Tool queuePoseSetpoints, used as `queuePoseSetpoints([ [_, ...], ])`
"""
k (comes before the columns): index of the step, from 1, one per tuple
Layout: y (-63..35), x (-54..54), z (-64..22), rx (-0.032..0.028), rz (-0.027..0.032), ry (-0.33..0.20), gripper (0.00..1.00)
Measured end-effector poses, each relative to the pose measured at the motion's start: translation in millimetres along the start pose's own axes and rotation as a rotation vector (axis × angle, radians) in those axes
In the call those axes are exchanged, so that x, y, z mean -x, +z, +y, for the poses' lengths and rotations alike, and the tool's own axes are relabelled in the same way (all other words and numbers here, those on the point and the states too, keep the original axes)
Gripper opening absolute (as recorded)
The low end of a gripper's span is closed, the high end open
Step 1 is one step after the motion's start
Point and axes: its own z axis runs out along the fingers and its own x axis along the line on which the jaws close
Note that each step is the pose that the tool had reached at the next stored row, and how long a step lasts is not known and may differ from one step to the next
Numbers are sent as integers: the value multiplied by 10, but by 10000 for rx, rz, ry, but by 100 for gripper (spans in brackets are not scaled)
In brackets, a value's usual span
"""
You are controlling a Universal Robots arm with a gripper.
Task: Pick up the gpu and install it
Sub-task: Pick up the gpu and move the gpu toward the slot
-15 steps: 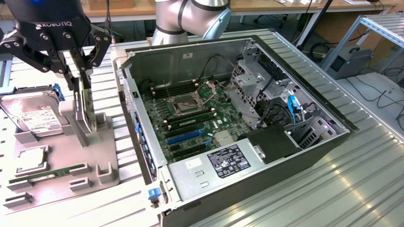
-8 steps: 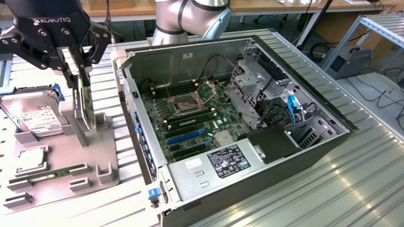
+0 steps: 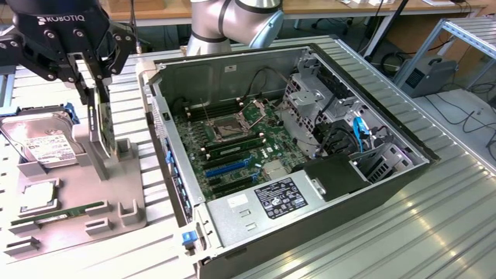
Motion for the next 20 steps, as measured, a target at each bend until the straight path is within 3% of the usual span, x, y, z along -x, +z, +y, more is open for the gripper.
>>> queuePoseSetpoints([
  [8,-69,2,-1,0,0,0,27],
  [16,-76,2,-1,-6,0,-1,27],
  [17,-77,3,-1,-40,-2,-3,27],
  [18,-78,3,-1,-125,-7,-3,27],
  [19,-76,2,-1,-319,-24,-9,27],
  [20,-76,2,-1,-473,-37,-13,27],
])
